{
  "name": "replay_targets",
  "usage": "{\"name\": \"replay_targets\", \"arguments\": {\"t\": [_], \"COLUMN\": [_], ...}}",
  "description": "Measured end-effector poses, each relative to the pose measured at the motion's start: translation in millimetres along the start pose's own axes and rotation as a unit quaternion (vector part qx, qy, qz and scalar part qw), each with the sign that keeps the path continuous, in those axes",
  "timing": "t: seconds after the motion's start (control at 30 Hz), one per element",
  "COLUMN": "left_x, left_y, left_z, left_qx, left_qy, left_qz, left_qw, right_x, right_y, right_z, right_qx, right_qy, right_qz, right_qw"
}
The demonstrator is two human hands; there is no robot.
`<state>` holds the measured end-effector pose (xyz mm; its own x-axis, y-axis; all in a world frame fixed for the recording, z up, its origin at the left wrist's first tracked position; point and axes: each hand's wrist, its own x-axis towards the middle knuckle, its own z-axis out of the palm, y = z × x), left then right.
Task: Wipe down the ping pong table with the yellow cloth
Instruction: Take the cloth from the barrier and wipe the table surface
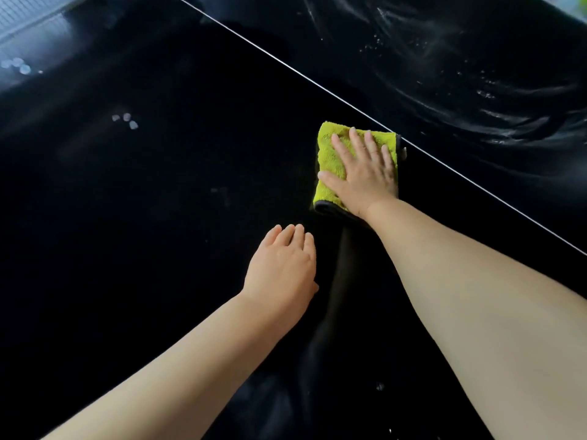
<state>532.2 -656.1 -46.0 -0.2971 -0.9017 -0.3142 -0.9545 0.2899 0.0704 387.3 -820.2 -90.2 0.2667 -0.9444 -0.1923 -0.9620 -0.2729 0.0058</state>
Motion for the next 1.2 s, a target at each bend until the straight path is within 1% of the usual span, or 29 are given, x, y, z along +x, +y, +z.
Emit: {"name": "replay_targets", "arguments": {"t": [0.1, 0.2, 0.4, 0.47, 0.63, 0.77, 0.97, 1.13, 1.2], "left_x": [15.8, 24.1, 28.1, 27.2, 22.8, 17.4, 9.3, -4.0, -11.5], "left_y": [11.9, 20.8, 22.8, 23.7, 25.0, 23.5, 23.8, 21.9, 21.9], "left_z": [0.0, -2.3, -7.4, -7.8, -10.2, -9.5, -6.3, 0.1, 3.1], "left_qx": [0.052, 0.110, 0.120, 0.119, 0.097, 0.067, 0.021, -0.036, -0.022], "left_qy": [-0.053, -0.105, -0.137, -0.136, -0.123, -0.107, -0.078, -0.034, -0.010], "left_qz": [-0.020, -0.023, -0.041, -0.048, -0.059, -0.068, -0.082, -0.090, -0.090], "left_qw": [0.997, 0.988, 0.982, 0.982, 0.986, 0.990, 0.993, 0.995, 0.996], "right_x": [30.6, 48.6, 45.3, 36.8, -0.3, -32.3, -81.3, -139.6, -164.8], "right_y": [9.2, 16.7, 30.0, 43.8, 96.2, 114.1, 106.7, 78.6, 63.0], "right_z": [-6.1, -8.5, -9.3, -9.6, -5.1, -0.5, 7.6, 17.3, 21.7], "right_qx": [0.026, 0.053, 0.072, 0.075, 0.091, 0.078, 0.048, 0.037, 0.028], "right_qy": [0.002, 0.016, 0.022, 0.020, 0.023, 0.008, -0.015, -0.018, -0.024], "right_qz": [0.043, 0.067, 0.054, 0.057, 0.099, 0.117, 0.066, 0.032, 0.024], "right_qw": [0.999, 0.996, 0.996, 0.995, 0.991, 0.990, 0.997, 0.999, 0.999]}}
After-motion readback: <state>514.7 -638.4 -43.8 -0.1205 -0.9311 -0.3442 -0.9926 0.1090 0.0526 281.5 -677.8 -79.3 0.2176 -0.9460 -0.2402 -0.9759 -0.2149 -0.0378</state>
